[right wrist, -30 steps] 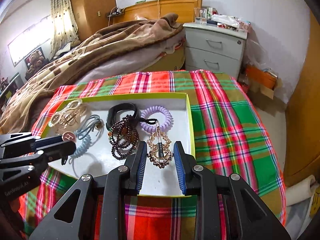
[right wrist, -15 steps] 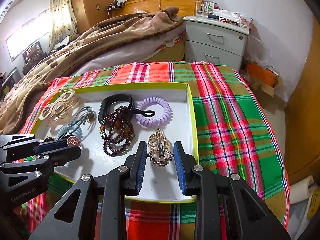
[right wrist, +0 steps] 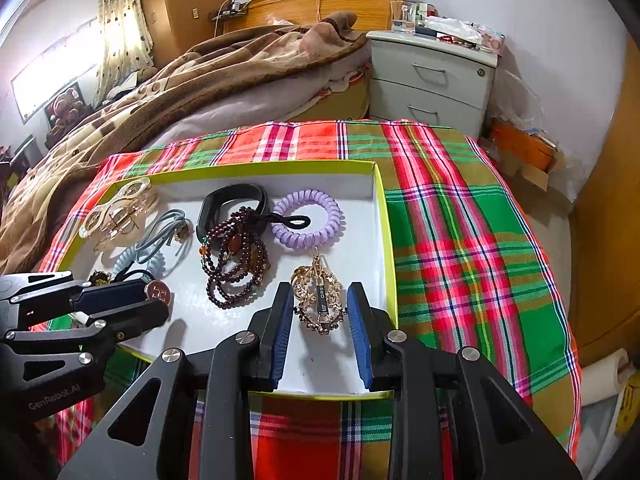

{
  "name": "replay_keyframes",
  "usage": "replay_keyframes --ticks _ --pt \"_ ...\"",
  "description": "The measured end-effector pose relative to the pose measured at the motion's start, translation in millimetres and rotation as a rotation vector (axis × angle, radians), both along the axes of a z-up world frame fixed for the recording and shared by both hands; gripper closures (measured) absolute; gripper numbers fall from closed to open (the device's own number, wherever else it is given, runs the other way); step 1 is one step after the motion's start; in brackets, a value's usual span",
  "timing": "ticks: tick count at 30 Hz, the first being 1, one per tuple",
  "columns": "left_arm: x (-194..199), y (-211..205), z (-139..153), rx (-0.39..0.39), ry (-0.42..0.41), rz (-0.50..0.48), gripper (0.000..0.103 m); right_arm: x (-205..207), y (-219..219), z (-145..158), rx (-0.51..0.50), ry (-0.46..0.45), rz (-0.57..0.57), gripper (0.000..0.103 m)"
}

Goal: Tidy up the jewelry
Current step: 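Carry the hair tie and pendant into the tray and open both tools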

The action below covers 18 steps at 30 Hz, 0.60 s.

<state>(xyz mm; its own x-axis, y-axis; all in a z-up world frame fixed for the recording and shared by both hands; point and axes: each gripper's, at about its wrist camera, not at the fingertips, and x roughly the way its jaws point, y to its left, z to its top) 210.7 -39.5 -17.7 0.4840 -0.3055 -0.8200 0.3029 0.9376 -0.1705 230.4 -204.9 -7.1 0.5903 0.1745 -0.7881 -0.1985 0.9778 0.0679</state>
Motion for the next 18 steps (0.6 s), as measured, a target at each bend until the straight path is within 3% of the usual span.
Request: replay_keyframes --ticks 13,18 --pt "-7.4 2.7 7.0 0.006 -0.018 0.023 0.061 -5.6 -2.7 8.5 0.013 -0.019 -0.02 0.073" --pt "-14.5 2.8 12.7 0.004 -0.031 0.032 0.06 -12.6 -3.4 13.3 0.028 -0.031 -0.022 0.067"
